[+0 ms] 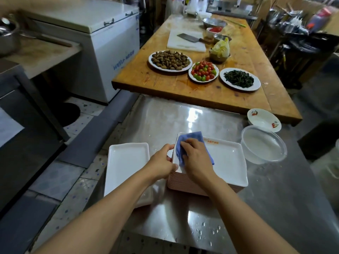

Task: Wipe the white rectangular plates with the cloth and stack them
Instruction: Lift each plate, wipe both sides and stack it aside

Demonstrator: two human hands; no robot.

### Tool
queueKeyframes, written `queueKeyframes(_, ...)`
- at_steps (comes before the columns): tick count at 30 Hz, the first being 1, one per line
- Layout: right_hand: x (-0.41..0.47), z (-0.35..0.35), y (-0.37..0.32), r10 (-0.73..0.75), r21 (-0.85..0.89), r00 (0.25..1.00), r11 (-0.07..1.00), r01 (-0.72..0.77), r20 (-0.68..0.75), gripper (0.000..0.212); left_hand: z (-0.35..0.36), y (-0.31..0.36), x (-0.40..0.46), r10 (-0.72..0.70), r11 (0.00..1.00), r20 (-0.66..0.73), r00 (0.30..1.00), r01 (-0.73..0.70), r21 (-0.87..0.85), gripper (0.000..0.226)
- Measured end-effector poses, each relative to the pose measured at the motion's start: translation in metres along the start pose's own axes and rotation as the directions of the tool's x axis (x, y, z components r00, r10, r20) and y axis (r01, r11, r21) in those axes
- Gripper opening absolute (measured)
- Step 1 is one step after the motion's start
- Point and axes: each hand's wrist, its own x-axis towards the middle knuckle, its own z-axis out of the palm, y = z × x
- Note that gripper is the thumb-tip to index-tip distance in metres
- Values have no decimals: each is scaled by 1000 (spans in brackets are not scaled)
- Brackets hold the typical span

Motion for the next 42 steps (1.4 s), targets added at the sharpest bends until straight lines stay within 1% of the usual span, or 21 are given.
queueKeyframes(3,12,-1,8,-31,-139,999,990,27,-32,41,4,2,5,-31,1000,-14,999,31,4,60)
queueKeyframes(5,15,-2,13,-47,-189,998,981,40,-37,45,5,4,6,-35,999,-30,999,35,19,60)
queueKeyframes(7,12,-6,22,-34,-236,998,972,22,-48,49,6,4,5,-36,999,-44,998,37,27,60)
queueKeyframes(9,5,-12,36,12,-260,994,965,-40,-108,47,6,4,5,-31,999,-48,998,33,38,58)
queueKeyframes(11,-5,-19,53,86,-284,982,950,-131,-167,42,7,4,4,-28,999,-55,998,31,45,57)
queueKeyframes(14,-18,-31,79,191,-306,963,920,-244,-192,38,8,4,4,-23,998,-74,997,27,56,57)
queueKeyframes(16,-25,-40,92,241,-311,950,904,-294,-198,38,10,4,4,-20,998,-94,995,26,65,56)
queueKeyframes(19,-35,-50,98,234,-375,955,882,-287,-181,35,13,6,1,-21,997,-123,992,31,77,57)
queueKeyframes(24,-66,-59,89,176,-442,984,880,-175,-40,27,15,8,-4,-12,998,-160,987,21,58,60)
queueKeyframes(28,-97,-57,74,169,-413,986,898,-151,8,30,17,10,-8,3,1000,-167,986,1,27,58)
queueKeyframes(30,-102,-51,63,150,-374,988,919,-125,39,36,16,9,-10,-4,999,-148,989,0,-33,58)
queueKeyframes(33,-92,-35,36,121,-236,990,966,-102,67,49,13,5,-12,-4,992,-95,996,-9,-128,55)
queueKeyframes(35,-79,-20,13,84,-149,994,986,-72,75,53,11,3,-14,8,984,-71,997,-21,-175,54)
queueKeyframes(38,-63,0,-13,55,-61,996,997,-51,67,48,10,0,-15,28,976,-45,999,-37,-213,49)
queueKeyframes(42,-54,3,-12,80,15,995,997,-81,57,41,8,-2,-13,36,982,-39,999,-42,-185,45)
